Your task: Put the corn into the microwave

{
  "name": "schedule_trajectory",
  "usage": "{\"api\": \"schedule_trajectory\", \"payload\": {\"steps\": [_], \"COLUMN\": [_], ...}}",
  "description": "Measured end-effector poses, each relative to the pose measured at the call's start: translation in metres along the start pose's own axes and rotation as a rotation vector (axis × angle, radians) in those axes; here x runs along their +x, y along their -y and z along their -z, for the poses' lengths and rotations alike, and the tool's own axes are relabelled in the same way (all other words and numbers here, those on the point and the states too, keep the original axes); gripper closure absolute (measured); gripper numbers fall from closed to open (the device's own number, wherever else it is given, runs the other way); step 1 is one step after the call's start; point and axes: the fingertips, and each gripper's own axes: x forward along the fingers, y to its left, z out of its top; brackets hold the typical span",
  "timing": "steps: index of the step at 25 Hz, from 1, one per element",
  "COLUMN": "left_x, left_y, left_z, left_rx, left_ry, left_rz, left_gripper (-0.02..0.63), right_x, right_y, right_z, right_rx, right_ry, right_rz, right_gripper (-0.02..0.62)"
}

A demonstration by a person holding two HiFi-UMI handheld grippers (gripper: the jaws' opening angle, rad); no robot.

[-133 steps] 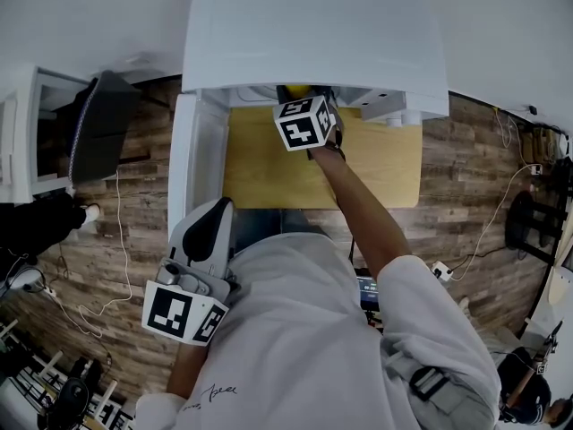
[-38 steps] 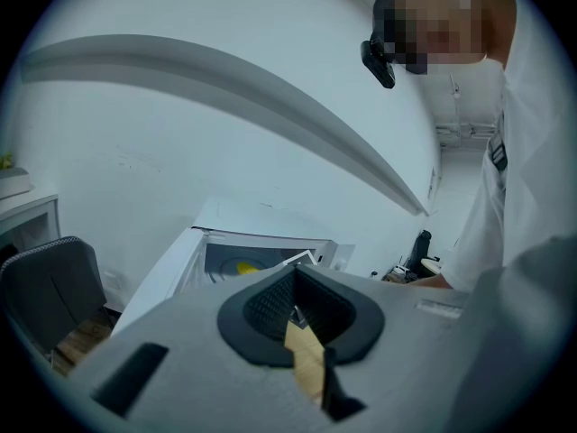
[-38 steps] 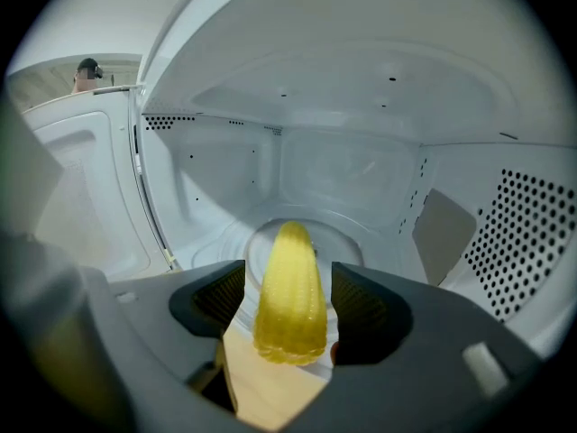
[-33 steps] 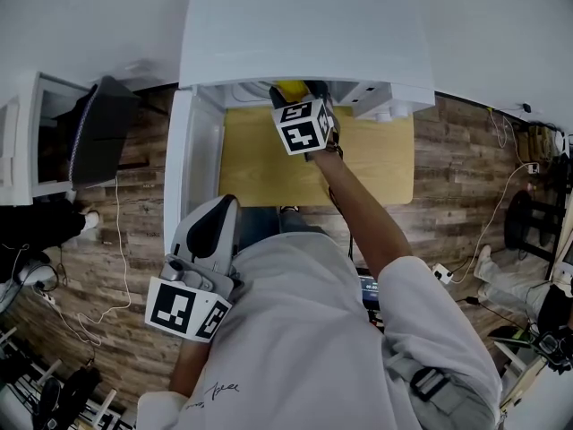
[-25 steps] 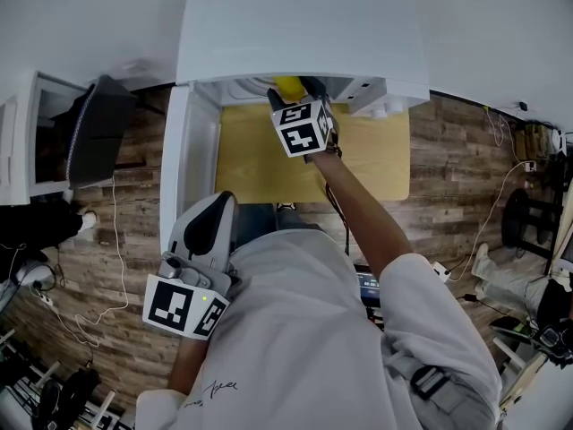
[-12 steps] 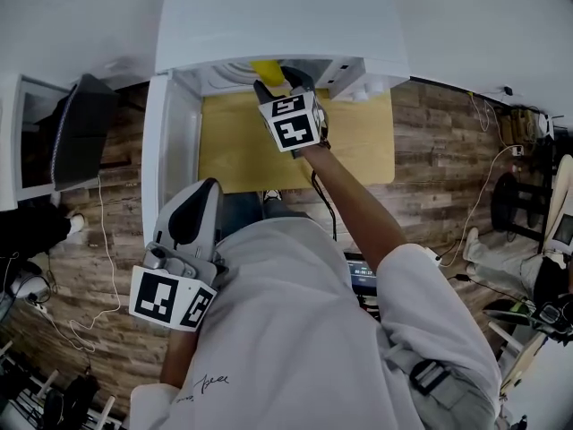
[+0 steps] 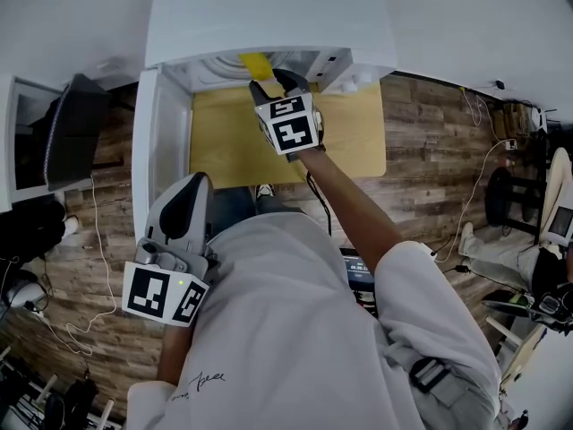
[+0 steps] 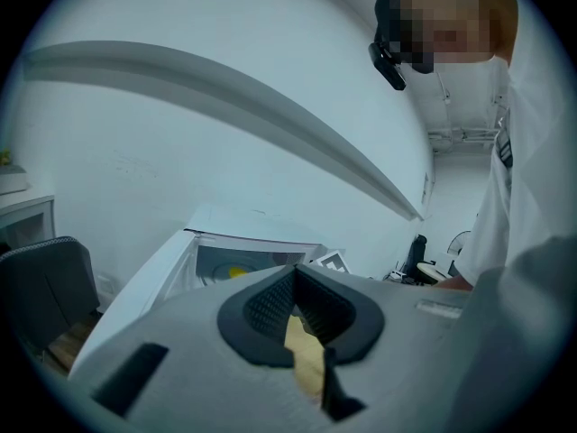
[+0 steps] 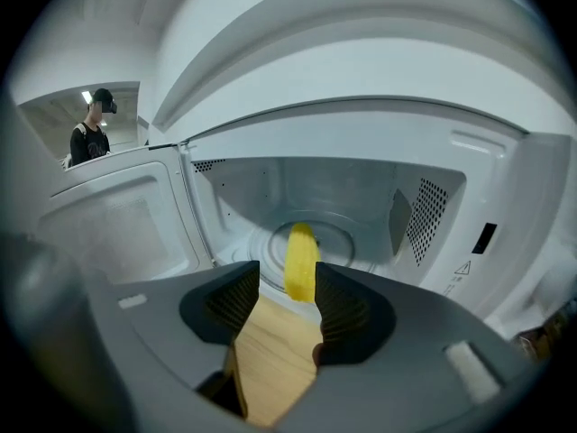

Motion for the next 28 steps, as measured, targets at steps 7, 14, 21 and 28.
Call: {"api": "schedule_trajectory", "payload": {"steps": [7, 14, 21, 28], "left_x": [0.0, 0.002, 0.008, 0.015], "left_y": [0.0, -0.002, -0.003, -0.005], "left_z": [0.002, 0.007, 0.01, 0.011], "left_rx": [-0.009, -0.025, -0.031, -0.033], "left_ry": [0.014, 0.018, 0.013, 0.01], "left_rz": [-0.019, -0.038, -0.045, -0.053], "left_gripper": [0.612, 0.612, 0.612, 0.613], "right_x": [-0.019, -0.039, -0.062, -0.081], "right_y": [0.0, 0.001, 0.006, 0.008], "right_z": [0.001, 0.0, -0.003, -0.004], "right_rx": [0.053, 0.099, 0.149, 0.187], "right_ry": [0.017, 0.034, 0.063, 0.075], "right_rz": [-0.014, -0.038, -0.06, -0.072], "right_gripper": [0.414, 0.441, 0.464, 0.504]}}
